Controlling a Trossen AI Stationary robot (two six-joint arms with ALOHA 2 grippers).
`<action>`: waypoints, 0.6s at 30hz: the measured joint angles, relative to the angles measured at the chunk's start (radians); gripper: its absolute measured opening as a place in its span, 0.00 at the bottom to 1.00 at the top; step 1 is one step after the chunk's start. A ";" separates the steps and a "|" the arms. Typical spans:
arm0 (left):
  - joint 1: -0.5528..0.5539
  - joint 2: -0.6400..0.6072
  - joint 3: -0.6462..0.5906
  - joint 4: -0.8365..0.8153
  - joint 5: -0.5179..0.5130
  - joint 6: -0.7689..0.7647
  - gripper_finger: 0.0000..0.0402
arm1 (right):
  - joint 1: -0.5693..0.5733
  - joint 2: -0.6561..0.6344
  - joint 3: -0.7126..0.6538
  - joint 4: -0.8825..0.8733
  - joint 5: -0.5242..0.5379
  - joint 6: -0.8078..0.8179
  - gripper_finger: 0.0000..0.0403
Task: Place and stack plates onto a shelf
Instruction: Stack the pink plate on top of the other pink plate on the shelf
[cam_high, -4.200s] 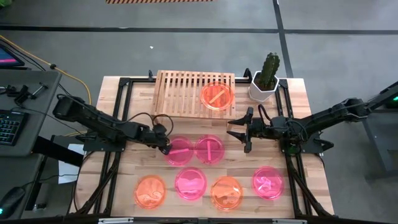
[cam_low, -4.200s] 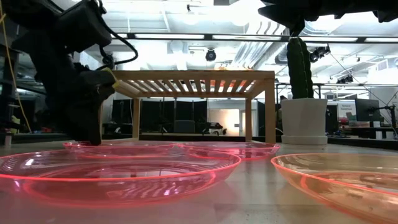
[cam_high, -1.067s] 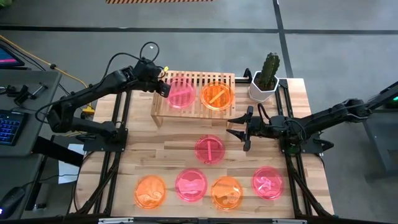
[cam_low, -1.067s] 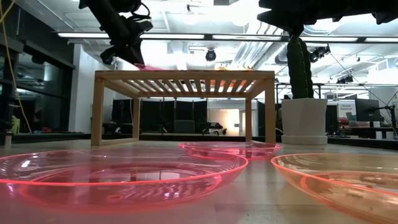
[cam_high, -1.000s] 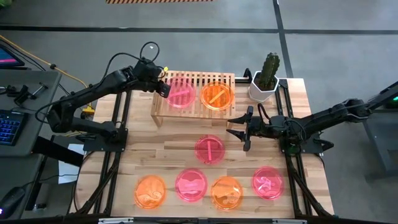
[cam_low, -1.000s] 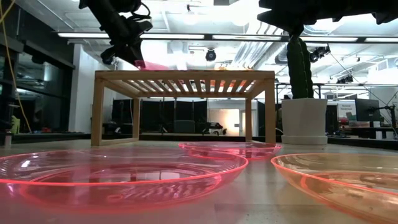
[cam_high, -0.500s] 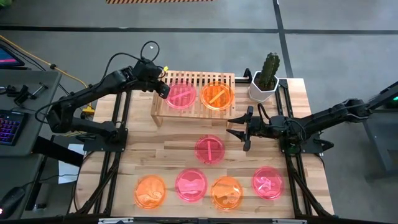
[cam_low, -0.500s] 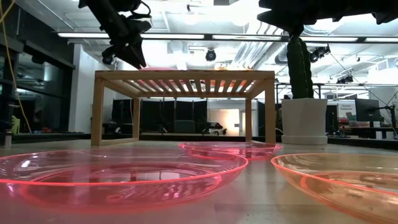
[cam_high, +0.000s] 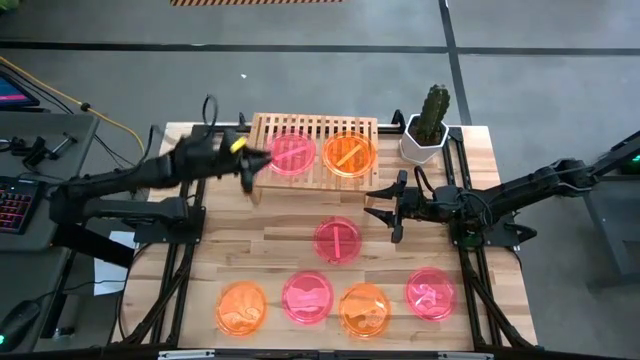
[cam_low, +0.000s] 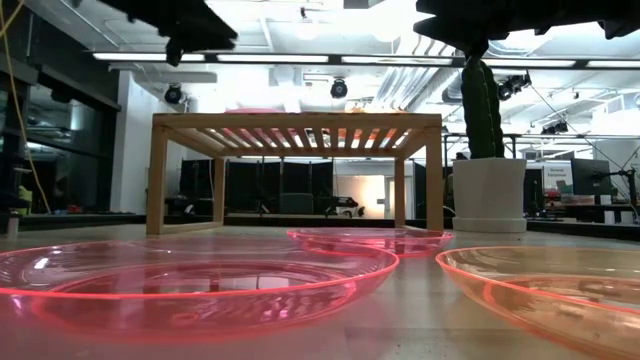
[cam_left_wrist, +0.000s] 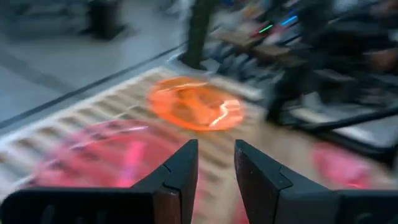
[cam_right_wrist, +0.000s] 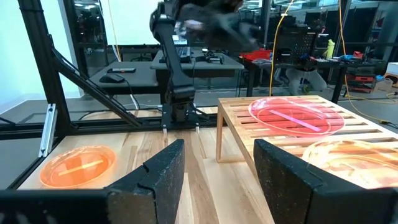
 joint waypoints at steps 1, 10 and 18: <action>-0.036 -0.033 -0.059 0.072 0.001 -0.006 0.23 | 0.000 0.000 0.000 0.000 0.000 0.002 0.46; -0.206 -0.149 -0.457 0.646 0.000 0.013 0.23 | 0.000 0.000 0.000 0.000 0.000 0.008 0.46; -0.216 -0.150 -0.481 0.696 -0.001 0.015 0.23 | 0.000 0.000 0.002 -0.033 0.098 0.435 0.46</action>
